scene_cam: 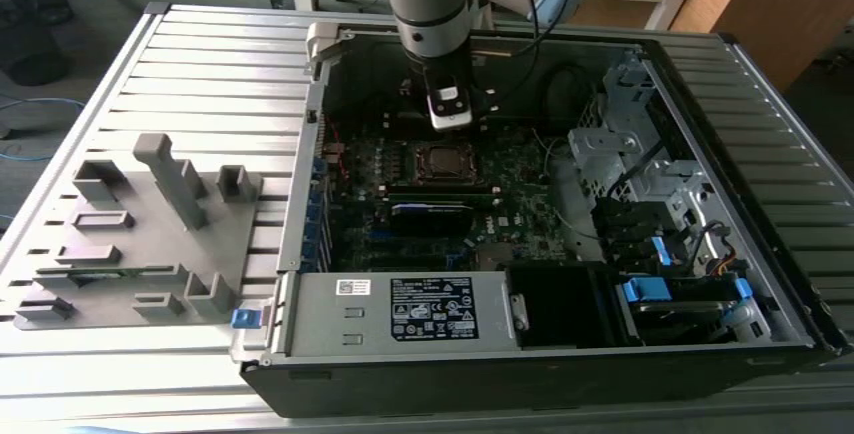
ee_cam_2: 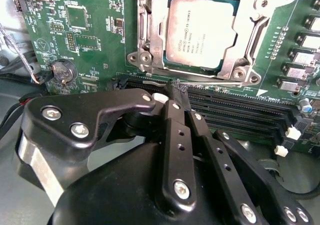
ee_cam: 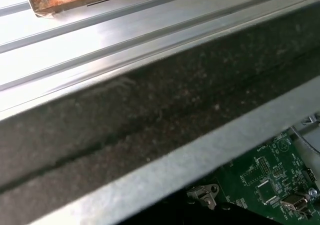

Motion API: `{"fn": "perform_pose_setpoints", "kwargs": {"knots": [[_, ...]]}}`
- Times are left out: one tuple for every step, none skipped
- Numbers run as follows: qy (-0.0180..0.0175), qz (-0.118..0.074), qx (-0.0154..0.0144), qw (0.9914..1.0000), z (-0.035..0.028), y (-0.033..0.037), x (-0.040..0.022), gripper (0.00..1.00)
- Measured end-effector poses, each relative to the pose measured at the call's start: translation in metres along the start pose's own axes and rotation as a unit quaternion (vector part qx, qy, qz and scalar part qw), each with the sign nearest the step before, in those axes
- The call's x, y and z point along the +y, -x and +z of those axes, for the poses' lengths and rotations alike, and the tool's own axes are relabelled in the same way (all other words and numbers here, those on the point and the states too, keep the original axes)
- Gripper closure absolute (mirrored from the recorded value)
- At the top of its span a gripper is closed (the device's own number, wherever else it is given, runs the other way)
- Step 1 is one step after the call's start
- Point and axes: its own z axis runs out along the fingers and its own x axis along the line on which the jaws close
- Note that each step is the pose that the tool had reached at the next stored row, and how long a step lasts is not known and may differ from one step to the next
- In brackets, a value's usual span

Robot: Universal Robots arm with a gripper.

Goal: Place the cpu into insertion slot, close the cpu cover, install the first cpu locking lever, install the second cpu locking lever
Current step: 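Install the first cpu locking lever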

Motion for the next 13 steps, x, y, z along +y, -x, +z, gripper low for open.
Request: {"fn": "perform_pose_setpoints", "kwargs": {"knots": [[0.0000,-0.001,0.0003,1.00000,0.0002,0.0001,-0.0003,0.89],[0.0001,-0.003,0.0005,1.00000,0.0004,0.0002,-0.0007,0.89],[0.0000,-0.005,0.0007,0.99999,0.0005,0.0003,-0.0012,0.89],[0.0000,-0.007,0.0009,0.99998,0.0007,0.0004,-0.0016,0.89],[-0.0002,-0.008,0.0010,0.99996,0.0009,0.0005,-0.0019,0.89],[-0.0004,-0.010,0.0012,0.99995,0.0012,0.0006,-0.0022,0.89],[-0.0007,-0.012,0.0013,0.99993,0.0017,0.0005,-0.0024,0.89],[-0.0010,-0.013,0.0014,0.99992,0.0023,0.0004,-0.0026,0.89],[-0.0011,-0.013,0.0014,0.99991,0.0029,0.0003,-0.0027,0.89],[-0.0013,-0.014,0.0015,0.99990,0.0035,0.0002,-0.0029,0.89],[-0.0012,-0.015,0.0017,0.99989,0.0040,0.0001,-0.0030,0.89],[-0.0011,-0.015,0.0017,0.99989,0.0043,0.0000,-0.0031,0.89],[-0.0012,-0.015,0.0017,0.99988,0.0043,0.0000,-0.0031,0.89]]}}
